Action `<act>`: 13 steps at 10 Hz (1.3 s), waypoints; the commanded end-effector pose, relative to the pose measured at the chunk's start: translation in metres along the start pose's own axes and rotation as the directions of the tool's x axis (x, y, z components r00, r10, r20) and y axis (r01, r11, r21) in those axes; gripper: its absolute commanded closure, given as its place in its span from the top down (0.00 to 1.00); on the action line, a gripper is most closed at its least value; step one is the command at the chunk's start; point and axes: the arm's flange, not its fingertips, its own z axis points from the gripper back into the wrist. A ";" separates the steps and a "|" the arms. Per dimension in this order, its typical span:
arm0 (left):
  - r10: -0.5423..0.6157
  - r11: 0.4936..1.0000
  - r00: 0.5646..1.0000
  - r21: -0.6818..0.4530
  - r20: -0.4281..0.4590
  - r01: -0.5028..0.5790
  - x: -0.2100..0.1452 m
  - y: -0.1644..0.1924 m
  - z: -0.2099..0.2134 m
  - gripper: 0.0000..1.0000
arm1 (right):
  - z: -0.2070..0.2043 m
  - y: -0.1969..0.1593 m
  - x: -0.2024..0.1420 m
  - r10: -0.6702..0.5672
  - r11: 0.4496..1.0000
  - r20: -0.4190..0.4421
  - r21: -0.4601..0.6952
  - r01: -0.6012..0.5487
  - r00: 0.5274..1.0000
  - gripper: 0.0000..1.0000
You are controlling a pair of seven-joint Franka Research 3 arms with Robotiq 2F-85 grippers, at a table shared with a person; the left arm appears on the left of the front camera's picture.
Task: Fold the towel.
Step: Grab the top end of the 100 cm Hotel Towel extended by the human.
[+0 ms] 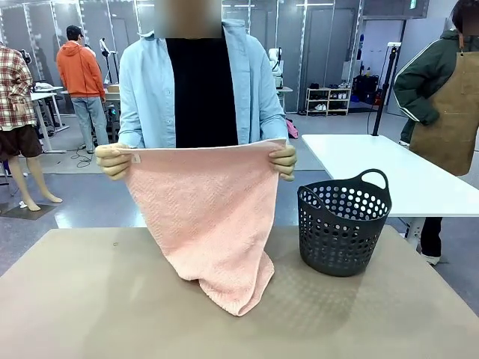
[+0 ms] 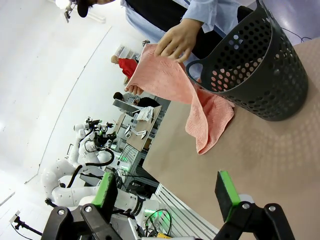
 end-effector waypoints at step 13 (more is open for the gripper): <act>-0.574 0.546 0.611 0.301 -0.545 0.782 -0.003 -0.183 -0.082 1.00 | -0.102 0.180 0.005 0.635 0.565 -0.447 -0.289 -0.773 0.630 1.00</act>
